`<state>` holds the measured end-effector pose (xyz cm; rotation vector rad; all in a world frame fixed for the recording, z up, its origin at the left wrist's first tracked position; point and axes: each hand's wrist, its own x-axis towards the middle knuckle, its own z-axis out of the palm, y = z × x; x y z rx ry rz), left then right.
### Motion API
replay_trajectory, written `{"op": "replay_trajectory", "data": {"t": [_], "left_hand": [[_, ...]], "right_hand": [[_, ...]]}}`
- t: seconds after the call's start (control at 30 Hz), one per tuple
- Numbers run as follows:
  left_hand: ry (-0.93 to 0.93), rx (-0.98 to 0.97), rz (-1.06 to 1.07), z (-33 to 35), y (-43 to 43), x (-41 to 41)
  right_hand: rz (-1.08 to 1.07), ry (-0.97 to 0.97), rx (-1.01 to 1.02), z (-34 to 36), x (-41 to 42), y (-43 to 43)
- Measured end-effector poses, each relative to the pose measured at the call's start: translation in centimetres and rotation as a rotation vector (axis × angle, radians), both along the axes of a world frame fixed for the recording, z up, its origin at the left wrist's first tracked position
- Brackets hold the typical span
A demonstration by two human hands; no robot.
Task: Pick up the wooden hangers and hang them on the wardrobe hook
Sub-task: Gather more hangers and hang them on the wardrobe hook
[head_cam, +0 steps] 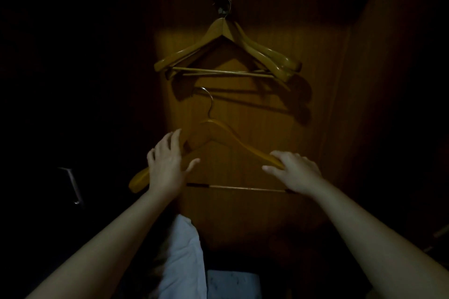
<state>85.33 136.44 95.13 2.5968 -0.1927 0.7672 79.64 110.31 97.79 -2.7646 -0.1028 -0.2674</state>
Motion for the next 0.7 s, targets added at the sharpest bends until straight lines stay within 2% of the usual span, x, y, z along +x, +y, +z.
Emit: {"op": "replay_trajectory", "data": {"t": [0.07,0.2,0.3,0.5,0.63,0.7], "left_hand": [[0.011,0.103,-0.032,0.4,0.2,1.4],[-0.106,0.152,-0.082,3.2,-0.2,3.7],[-0.078,0.240,-0.040,6.3,-0.8,5.9],[-0.117,0.282,-0.101,14.2,-2.5,10.7],[-0.177,0.297,-0.170,18.6,-3.7,14.7],[-0.185,0.335,-0.192,20.5,-4.3,16.9]], "right_hand": [[0.035,0.018,0.037,1.0,0.2,-0.8],[0.058,0.040,0.086,3.5,1.2,-1.9],[-0.021,0.003,-0.058,6.0,2.4,-2.0],[-0.029,-0.357,-0.359,12.0,7.3,0.5],[-0.150,-0.601,-0.408,14.8,12.1,1.0],[-0.184,-0.628,-0.408,16.1,14.3,0.7]]}}
